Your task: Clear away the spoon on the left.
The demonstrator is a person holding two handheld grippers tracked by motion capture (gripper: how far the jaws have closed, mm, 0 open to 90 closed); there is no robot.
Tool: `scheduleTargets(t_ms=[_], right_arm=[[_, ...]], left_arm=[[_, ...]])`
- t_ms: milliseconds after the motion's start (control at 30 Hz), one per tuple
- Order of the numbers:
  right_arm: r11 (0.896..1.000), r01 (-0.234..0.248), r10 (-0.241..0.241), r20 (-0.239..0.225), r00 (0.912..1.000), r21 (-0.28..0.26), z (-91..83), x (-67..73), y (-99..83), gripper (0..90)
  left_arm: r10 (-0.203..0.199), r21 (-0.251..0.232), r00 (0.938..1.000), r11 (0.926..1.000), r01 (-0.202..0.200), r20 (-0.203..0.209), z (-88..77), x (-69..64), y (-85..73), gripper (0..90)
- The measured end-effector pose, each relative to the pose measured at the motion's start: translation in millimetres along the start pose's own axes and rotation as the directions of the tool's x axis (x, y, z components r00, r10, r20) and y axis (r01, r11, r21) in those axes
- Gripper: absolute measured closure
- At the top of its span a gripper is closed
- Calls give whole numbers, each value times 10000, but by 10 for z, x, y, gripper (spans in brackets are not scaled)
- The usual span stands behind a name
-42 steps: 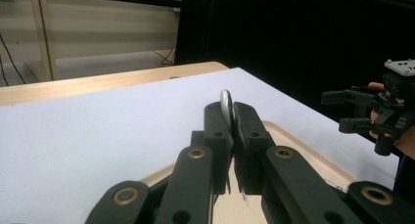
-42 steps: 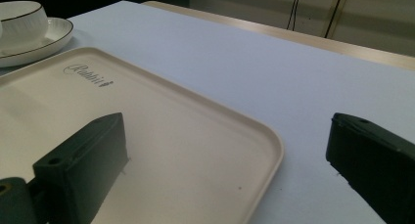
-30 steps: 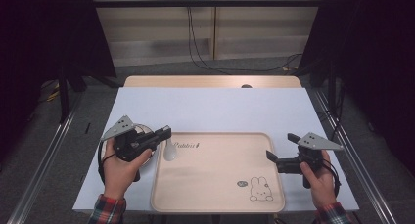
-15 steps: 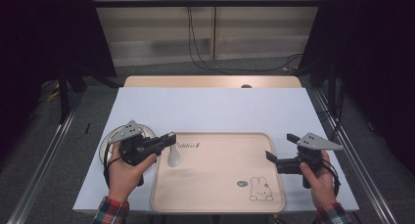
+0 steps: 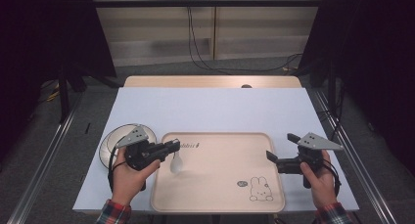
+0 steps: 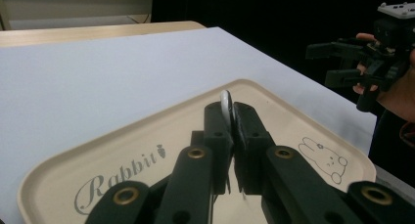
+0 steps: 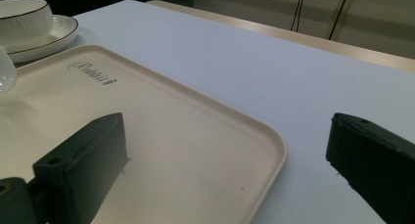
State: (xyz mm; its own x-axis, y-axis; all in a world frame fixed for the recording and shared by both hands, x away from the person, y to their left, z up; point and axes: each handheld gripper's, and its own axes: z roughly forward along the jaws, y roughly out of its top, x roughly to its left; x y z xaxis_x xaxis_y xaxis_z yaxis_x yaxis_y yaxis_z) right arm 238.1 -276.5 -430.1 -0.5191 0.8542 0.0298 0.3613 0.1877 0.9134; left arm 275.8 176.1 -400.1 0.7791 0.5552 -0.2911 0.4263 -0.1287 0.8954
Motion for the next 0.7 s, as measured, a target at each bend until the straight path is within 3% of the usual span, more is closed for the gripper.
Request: scheduleTargets(t_ms=[300, 367, 700], right_arm=[[10000, 3, -3, -27, 10000, -12, -5, -7, 1, 12], [10000, 24, -24, -8, 10000, -30, -6, -9, 1, 12], [10000, -8, 8, 50, 10000, -43, -13, -11, 5, 12]], left_arm=[[-151, 327, 9999, 9993, 153, -57, 52, -36, -86, 854], [-155, 315, 9998, 9994, 150, 130, 56, -28, -97, 854], [-431, 328, 9990, 9985, 428, 82, 39, -33, -131, 854]])
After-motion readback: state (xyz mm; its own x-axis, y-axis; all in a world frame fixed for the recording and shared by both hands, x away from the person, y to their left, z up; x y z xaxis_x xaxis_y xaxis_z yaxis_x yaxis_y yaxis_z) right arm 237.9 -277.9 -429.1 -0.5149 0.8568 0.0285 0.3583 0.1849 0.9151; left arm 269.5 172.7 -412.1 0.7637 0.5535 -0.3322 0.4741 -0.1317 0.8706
